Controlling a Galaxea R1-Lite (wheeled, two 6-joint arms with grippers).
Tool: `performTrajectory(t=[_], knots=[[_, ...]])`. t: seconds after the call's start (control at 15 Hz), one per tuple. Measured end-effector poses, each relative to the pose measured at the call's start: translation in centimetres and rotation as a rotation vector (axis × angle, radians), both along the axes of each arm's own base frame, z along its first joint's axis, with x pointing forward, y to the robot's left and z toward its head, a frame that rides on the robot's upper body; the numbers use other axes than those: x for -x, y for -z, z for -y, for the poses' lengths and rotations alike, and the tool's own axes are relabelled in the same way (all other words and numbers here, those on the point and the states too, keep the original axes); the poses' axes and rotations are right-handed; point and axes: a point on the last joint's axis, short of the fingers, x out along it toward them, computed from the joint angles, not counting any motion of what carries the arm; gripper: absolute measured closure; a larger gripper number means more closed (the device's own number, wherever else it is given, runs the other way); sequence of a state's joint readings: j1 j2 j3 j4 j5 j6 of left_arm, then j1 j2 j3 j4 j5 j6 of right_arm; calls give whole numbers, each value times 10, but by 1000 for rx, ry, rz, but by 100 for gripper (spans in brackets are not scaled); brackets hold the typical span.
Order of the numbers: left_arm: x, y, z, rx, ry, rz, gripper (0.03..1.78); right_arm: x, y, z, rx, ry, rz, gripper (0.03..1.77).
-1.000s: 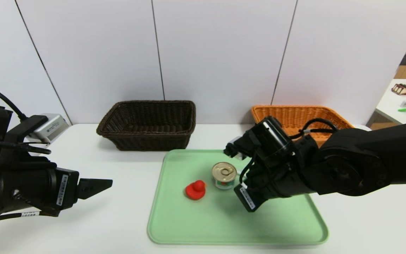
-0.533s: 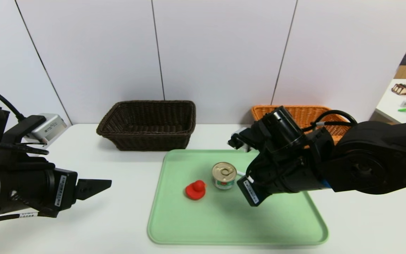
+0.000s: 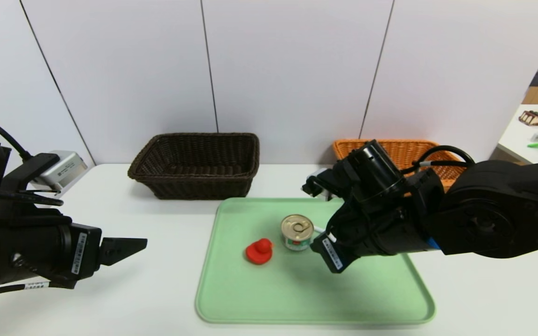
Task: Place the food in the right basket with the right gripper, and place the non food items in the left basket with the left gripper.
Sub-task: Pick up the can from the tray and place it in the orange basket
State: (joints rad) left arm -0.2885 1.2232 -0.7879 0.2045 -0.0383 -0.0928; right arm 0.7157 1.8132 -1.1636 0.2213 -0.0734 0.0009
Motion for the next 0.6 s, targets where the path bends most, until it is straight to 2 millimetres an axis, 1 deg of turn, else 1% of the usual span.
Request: performTrajectory(t=[0.13,0.33,0.6], knots=[[0,0,0,-1,0,-1,12,0,0,0,-1,-1,-2,89],[0,0,0,-1,0,-1,12,1,0,0,3,-1,-10,63],[0,0,0,-1,0,-1,12,4,10,3,21,1,-31,41]])
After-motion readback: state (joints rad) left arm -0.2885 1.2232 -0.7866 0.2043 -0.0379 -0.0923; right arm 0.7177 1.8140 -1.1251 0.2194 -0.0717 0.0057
